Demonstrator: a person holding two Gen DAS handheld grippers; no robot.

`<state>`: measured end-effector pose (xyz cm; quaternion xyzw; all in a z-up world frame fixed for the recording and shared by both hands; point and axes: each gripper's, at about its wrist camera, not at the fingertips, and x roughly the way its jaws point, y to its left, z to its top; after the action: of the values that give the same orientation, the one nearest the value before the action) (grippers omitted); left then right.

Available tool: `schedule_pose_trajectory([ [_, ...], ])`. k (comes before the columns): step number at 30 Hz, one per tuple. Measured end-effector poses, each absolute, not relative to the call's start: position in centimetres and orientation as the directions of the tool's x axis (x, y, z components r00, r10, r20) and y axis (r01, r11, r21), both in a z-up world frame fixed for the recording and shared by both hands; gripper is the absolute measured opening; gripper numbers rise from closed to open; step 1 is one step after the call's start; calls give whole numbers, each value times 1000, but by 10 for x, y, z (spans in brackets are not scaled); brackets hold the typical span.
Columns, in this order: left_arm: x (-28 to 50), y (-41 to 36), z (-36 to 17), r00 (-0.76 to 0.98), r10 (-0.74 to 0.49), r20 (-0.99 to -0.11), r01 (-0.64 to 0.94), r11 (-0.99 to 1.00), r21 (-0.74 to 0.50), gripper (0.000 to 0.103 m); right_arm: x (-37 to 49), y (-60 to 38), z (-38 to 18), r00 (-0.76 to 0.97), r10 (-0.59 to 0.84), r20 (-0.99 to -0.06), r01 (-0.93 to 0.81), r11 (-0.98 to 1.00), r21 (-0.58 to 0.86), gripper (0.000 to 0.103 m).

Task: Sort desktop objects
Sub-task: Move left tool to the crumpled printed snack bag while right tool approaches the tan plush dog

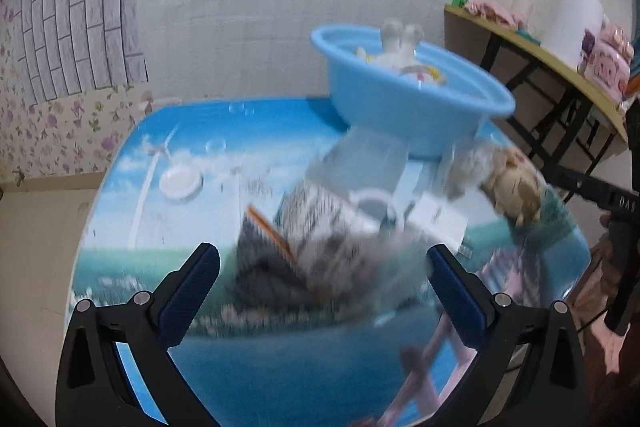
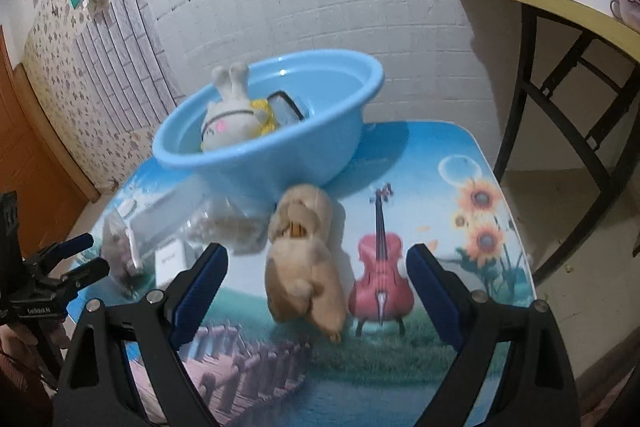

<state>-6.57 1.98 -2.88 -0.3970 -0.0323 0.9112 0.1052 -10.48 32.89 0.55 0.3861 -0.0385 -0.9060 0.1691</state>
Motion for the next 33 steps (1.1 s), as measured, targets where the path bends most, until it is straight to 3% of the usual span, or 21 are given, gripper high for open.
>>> schedule_pose_trajectory([
  [14, -58, 1, -44, -656, 170, -736, -127, -985, -115, 103, -102, 323, -13, -610, -306, -731, 289, -945, 154, 92],
  [15, -57, 0, -44, -656, 174, -734, -130, -985, -117, 101, -102, 323, -13, -608, -306, -732, 289, -945, 155, 92],
  [18, -53, 0, -41, -659, 196, -727, -160, -980, -119, 77, -103, 324, -13, -607, -306, -733, 287, -945, 157, 92],
  [19, -52, 1, -39, -657, 195, -728, -171, -979, -108, 74, -102, 324, -13, -609, -304, -733, 285, -946, 155, 92],
  [33, -58, -21, -44, -639, 201, -743, -164, -979, -124, 74, -108, 327, -16, -635, -263, -726, 250, -960, 129, 92],
])
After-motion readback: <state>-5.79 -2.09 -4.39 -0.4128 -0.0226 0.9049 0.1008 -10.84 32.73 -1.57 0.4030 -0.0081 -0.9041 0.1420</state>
